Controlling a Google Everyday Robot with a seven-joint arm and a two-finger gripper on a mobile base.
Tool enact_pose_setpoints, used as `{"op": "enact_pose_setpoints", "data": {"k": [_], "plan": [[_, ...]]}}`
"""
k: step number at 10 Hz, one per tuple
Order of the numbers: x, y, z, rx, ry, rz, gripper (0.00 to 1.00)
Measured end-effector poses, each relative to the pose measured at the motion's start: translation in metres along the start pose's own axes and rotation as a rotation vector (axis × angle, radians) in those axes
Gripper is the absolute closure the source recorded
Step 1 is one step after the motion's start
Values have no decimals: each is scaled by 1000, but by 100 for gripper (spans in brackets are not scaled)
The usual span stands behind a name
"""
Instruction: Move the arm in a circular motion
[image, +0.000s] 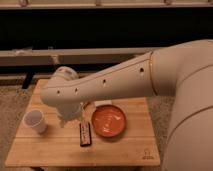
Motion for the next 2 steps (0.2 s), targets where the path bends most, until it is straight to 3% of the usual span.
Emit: {"op": "enact_pose_setpoints", "data": {"k": [2], "plan": [[-1,-2,1,-1,-1,4,35]]}}
